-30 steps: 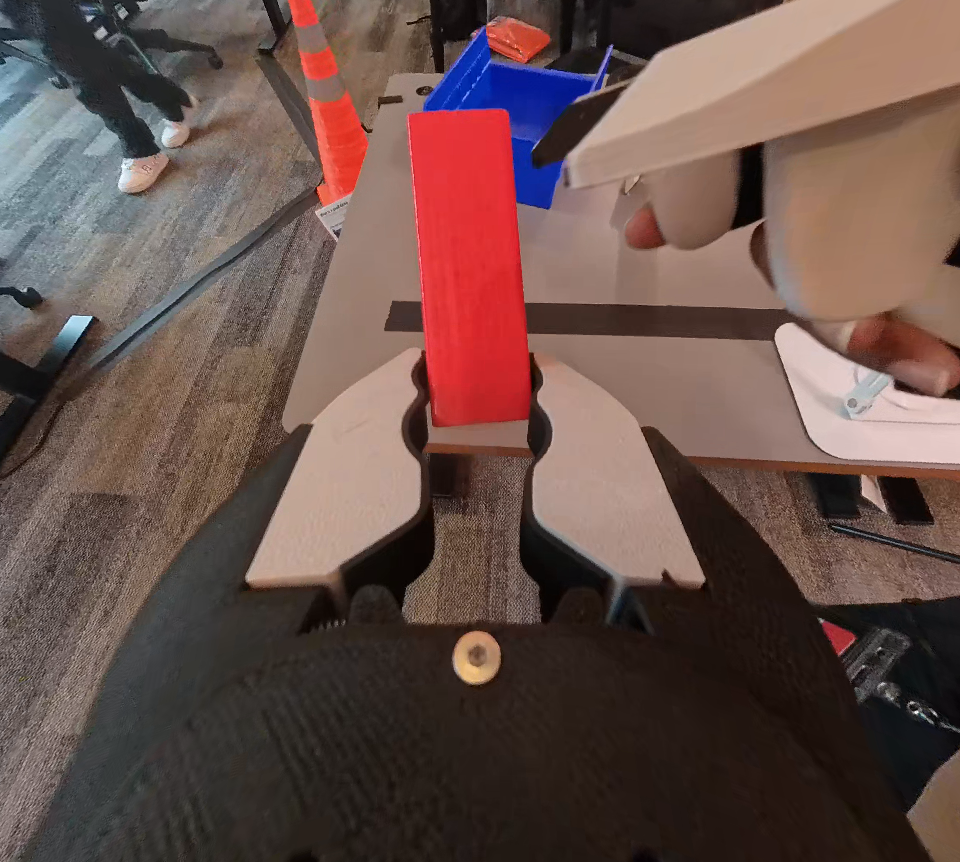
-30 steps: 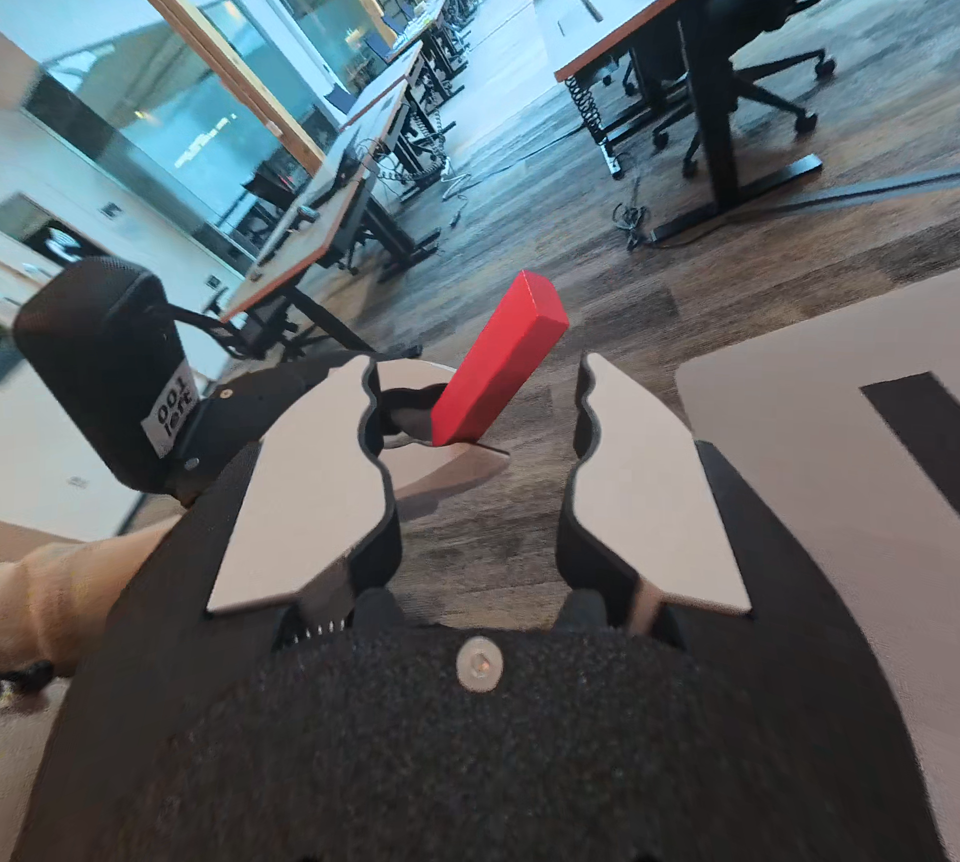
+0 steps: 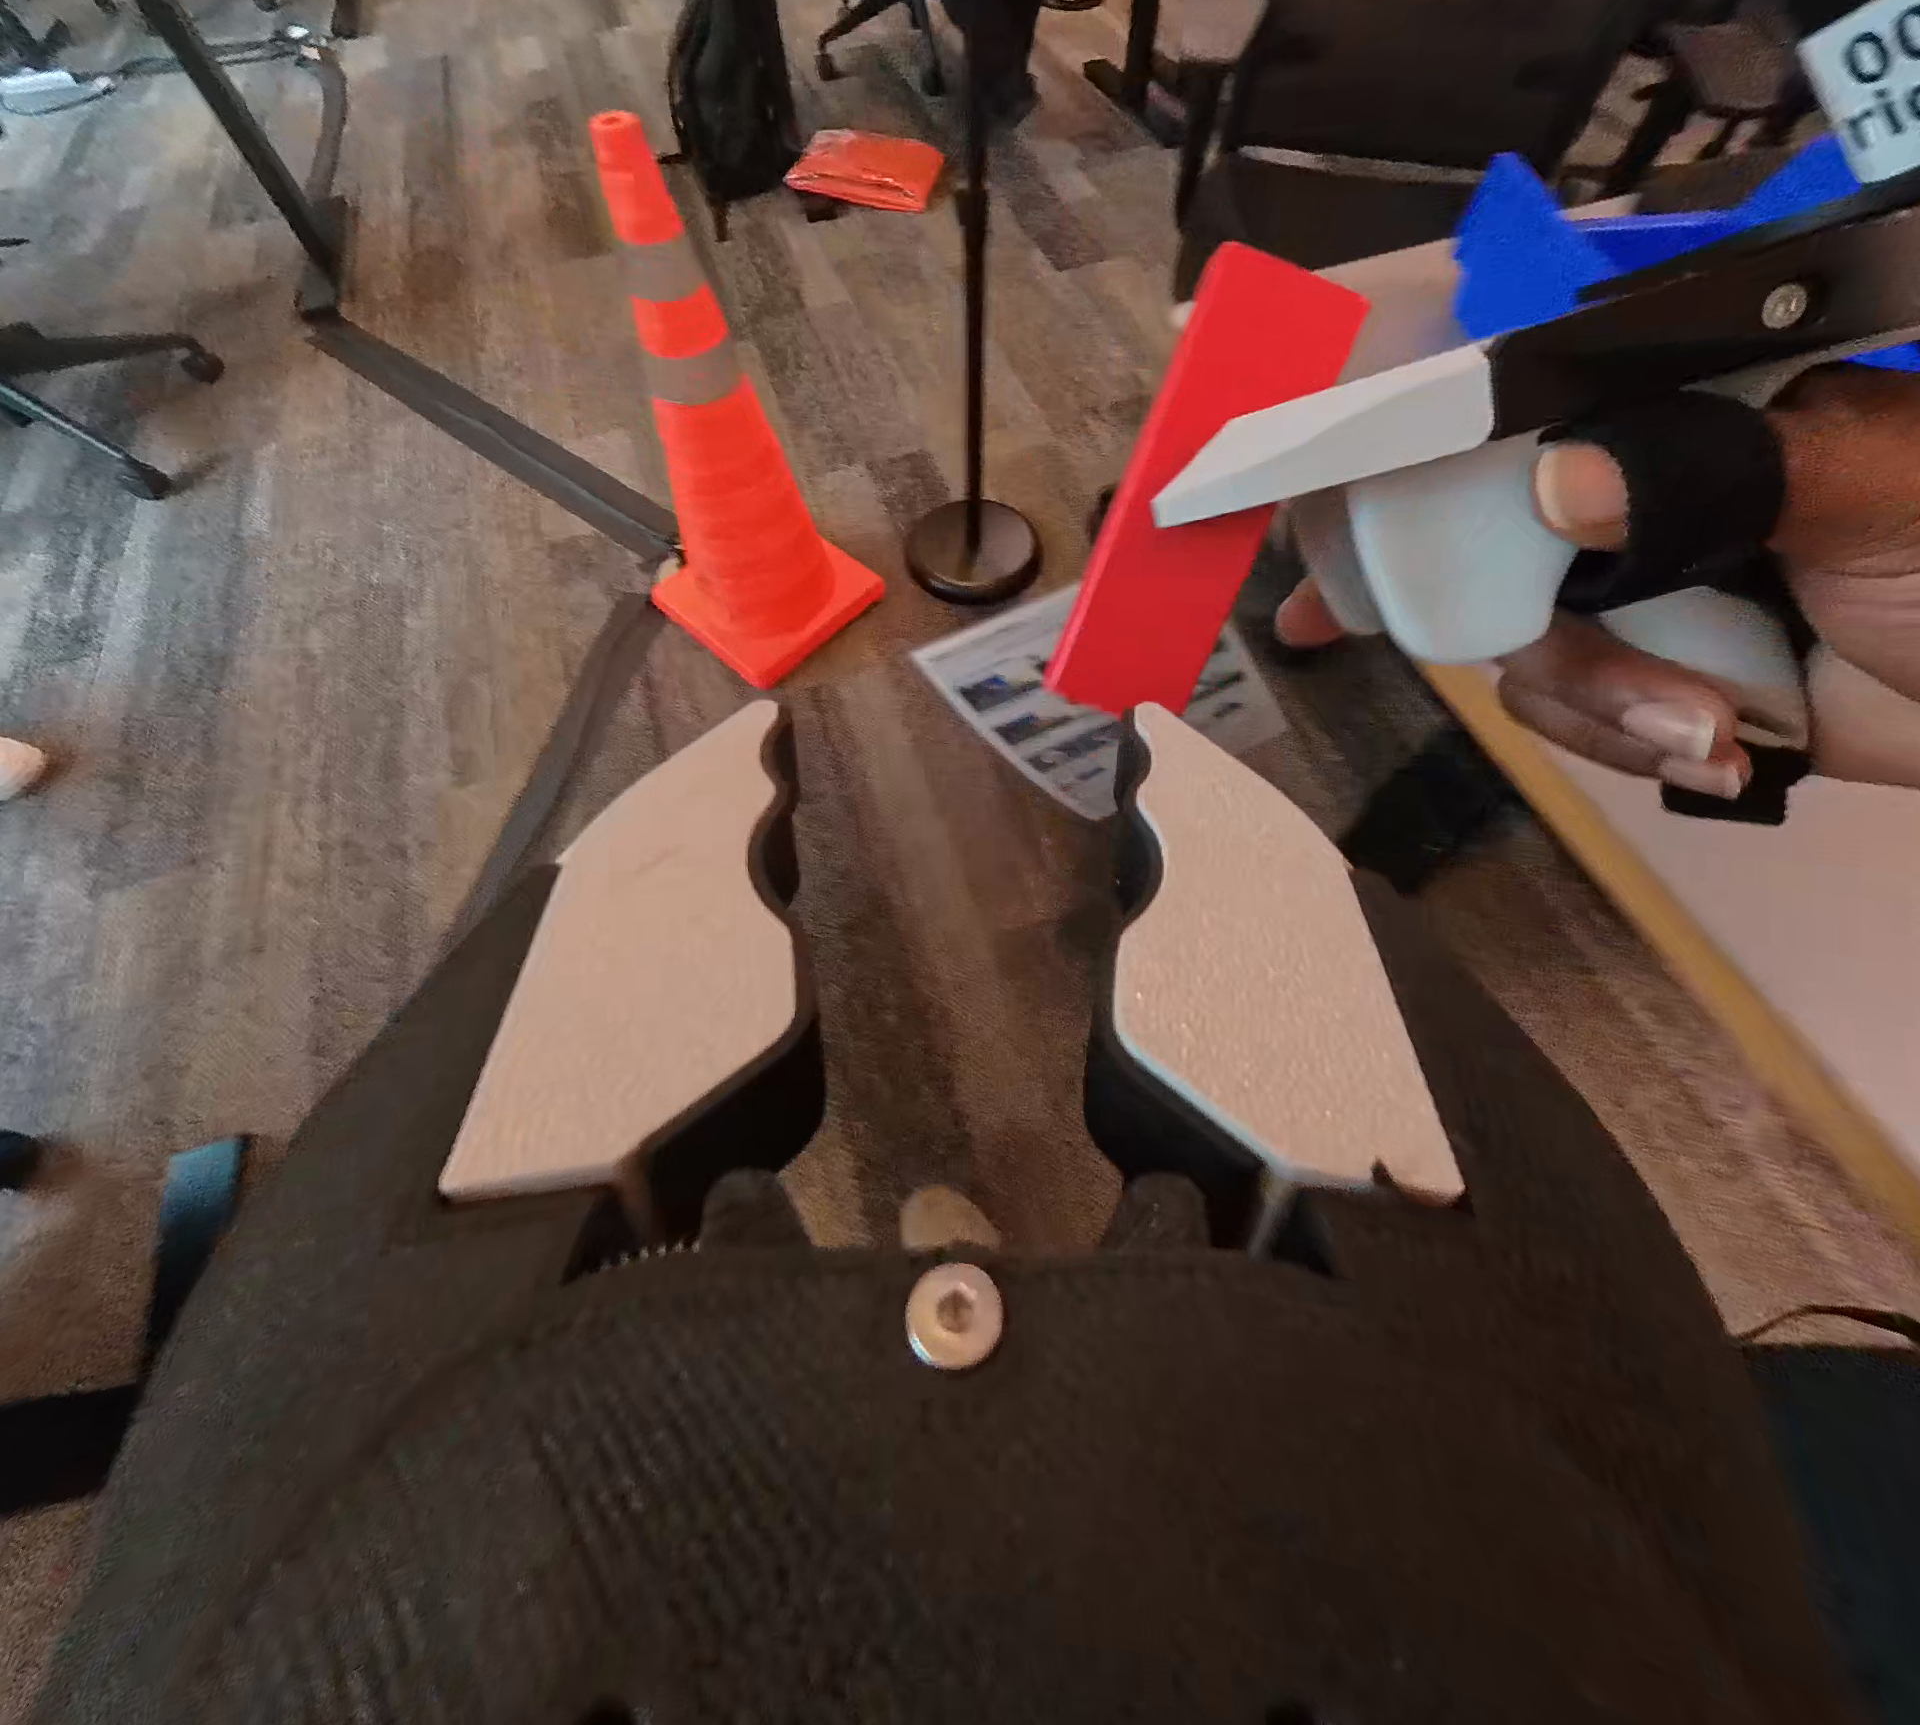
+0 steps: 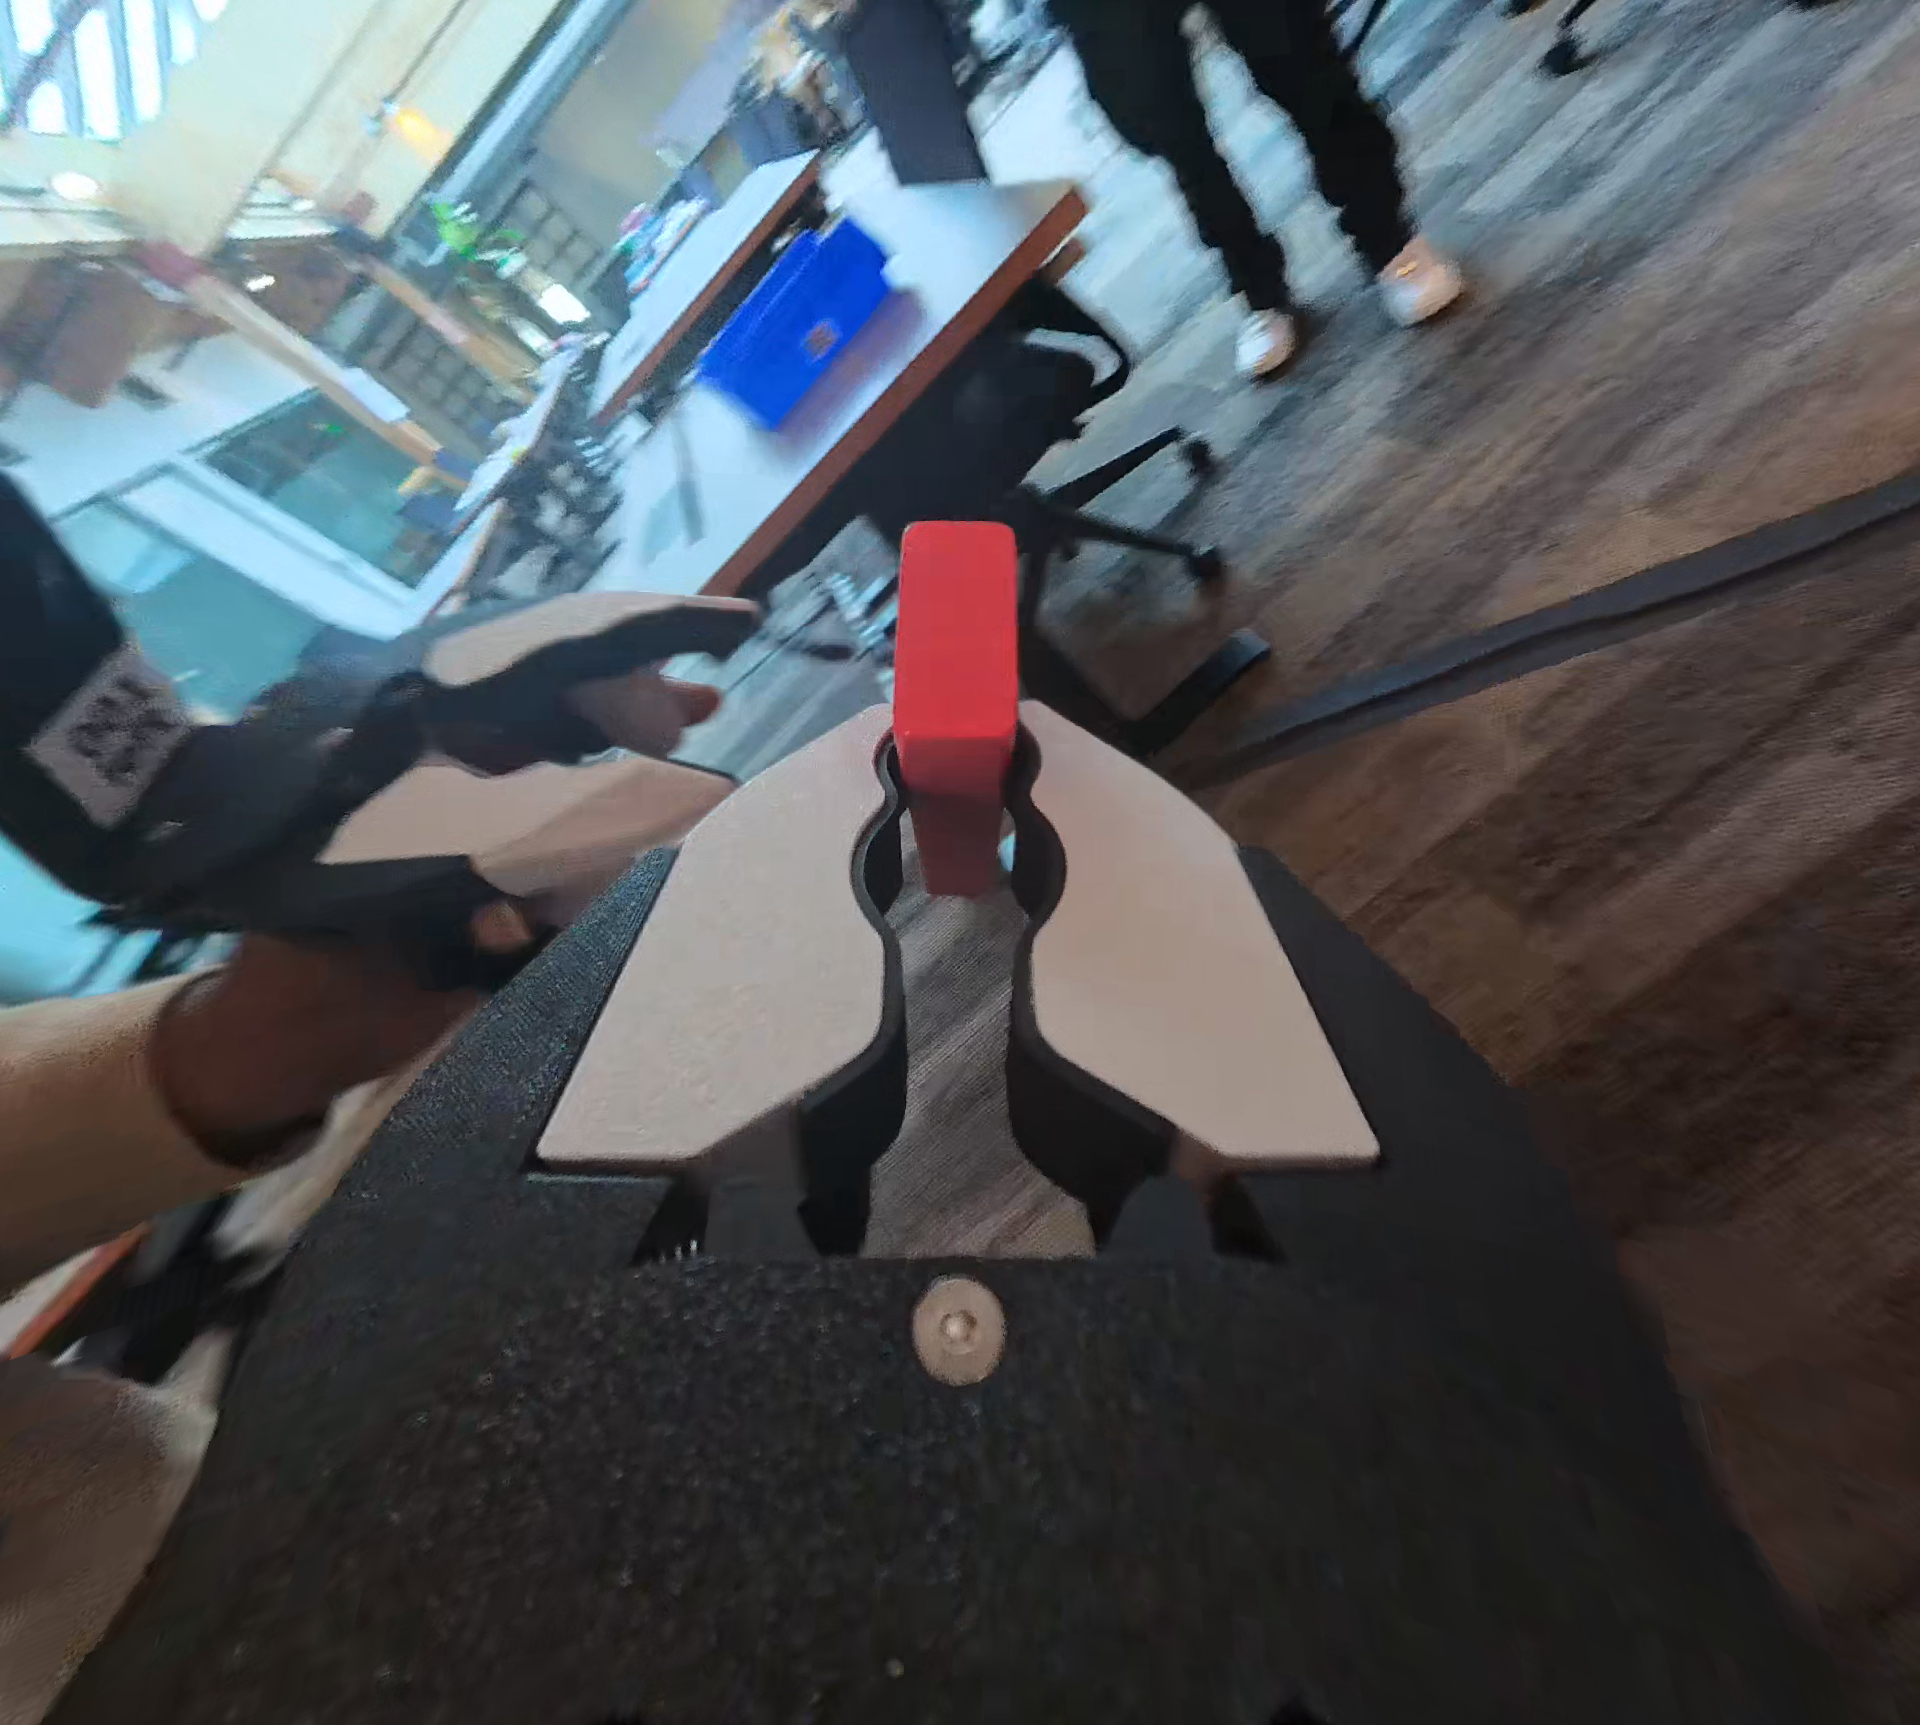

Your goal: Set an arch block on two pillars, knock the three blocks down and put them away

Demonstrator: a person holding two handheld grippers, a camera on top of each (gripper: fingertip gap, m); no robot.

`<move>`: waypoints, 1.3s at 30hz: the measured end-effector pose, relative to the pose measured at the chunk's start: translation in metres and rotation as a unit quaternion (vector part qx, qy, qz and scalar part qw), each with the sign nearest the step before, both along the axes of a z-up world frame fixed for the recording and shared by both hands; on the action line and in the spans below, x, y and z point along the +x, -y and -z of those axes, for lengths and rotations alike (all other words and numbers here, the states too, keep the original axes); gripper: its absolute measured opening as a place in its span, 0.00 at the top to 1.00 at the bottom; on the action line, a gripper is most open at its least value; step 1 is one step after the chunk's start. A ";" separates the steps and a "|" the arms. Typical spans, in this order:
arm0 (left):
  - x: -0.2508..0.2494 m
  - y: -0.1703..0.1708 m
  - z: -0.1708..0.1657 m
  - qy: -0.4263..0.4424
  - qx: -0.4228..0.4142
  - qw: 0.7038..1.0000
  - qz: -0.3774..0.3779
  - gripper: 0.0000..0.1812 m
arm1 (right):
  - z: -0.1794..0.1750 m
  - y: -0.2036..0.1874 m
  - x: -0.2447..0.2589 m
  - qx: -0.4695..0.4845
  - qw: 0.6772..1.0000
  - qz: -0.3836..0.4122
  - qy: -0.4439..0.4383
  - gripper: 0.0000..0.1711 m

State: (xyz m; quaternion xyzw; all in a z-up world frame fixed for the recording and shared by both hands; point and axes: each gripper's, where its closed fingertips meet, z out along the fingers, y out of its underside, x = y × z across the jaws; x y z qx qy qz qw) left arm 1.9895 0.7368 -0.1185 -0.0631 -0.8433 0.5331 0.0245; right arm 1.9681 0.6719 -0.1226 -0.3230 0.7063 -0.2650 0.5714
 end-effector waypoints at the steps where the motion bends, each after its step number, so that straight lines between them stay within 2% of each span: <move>1: 0.032 0.020 0.002 0.010 -0.003 1.000 -0.001 0.68 | 0.008 0.029 0.019 -0.013 1.000 0.024 -0.007 0.90; 4: 0.141 0.091 -0.005 0.014 -0.002 0.999 -0.033 0.68 | 0.005 0.125 0.064 -0.057 0.991 0.108 -0.046 0.90; 9: 0.305 0.231 -0.070 0.026 -0.046 0.995 -0.083 0.68 | -0.073 0.292 0.128 -0.181 0.962 0.180 -0.101 0.90; 11: 0.364 0.289 -0.080 0.017 -0.058 0.993 -0.102 0.68 | -0.089 0.363 0.151 -0.209 0.950 0.202 -0.111 0.90; 13: 0.419 0.352 -0.068 0.014 -0.058 0.993 -0.103 0.68 | -0.087 0.435 0.171 -0.222 0.939 0.234 -0.120 0.90; 16: 0.492 0.458 -0.031 0.027 -0.049 0.995 -0.087 0.68 | -0.060 0.544 0.201 -0.217 0.919 0.296 -0.144 0.90; 18: 0.531 0.541 -0.015 0.016 -0.048 0.996 -0.068 0.68 | -0.048 0.610 0.217 -0.196 0.905 0.343 -0.161 0.90; 20: 0.561 0.636 -0.019 0.002 -0.054 0.998 -0.041 0.68 | -0.055 0.675 0.230 -0.173 0.889 0.388 -0.172 0.90; 22: 0.573 0.741 -0.045 -0.012 -0.058 0.998 0.007 0.68 | -0.080 0.735 0.238 -0.170 0.878 0.413 -0.174 0.90; 25: 0.559 0.900 -0.109 -0.015 -0.076 0.991 0.110 0.68 | -0.112 0.824 0.224 -0.171 0.851 0.461 -0.186 0.90; 27: 0.541 0.997 -0.145 -0.006 -0.093 0.980 0.179 0.68 | -0.116 0.885 0.207 -0.161 0.832 0.497 -0.187 0.90; 29: 0.524 1.086 -0.164 0.016 -0.110 0.966 0.234 0.68 | -0.104 0.951 0.185 -0.156 0.808 0.535 -0.189 0.90; 32: 0.505 1.210 -0.170 0.049 -0.130 0.956 0.260 0.68 | -0.068 1.059 0.148 -0.148 0.773 0.590 -0.181 0.90; 35: 0.492 1.320 -0.158 0.050 -0.134 0.963 0.230 0.68 | -0.043 1.177 0.105 -0.148 0.735 0.642 -0.162 0.90; 37: 0.479 1.391 -0.146 0.041 -0.124 0.968 0.212 0.69 | -0.053 1.247 0.070 -0.135 0.710 0.675 -0.148 0.90; 39: 0.439 1.459 -0.141 0.016 -0.093 0.964 0.249 0.67 | -0.085 1.300 0.037 -0.140 0.695 0.693 -0.130 0.90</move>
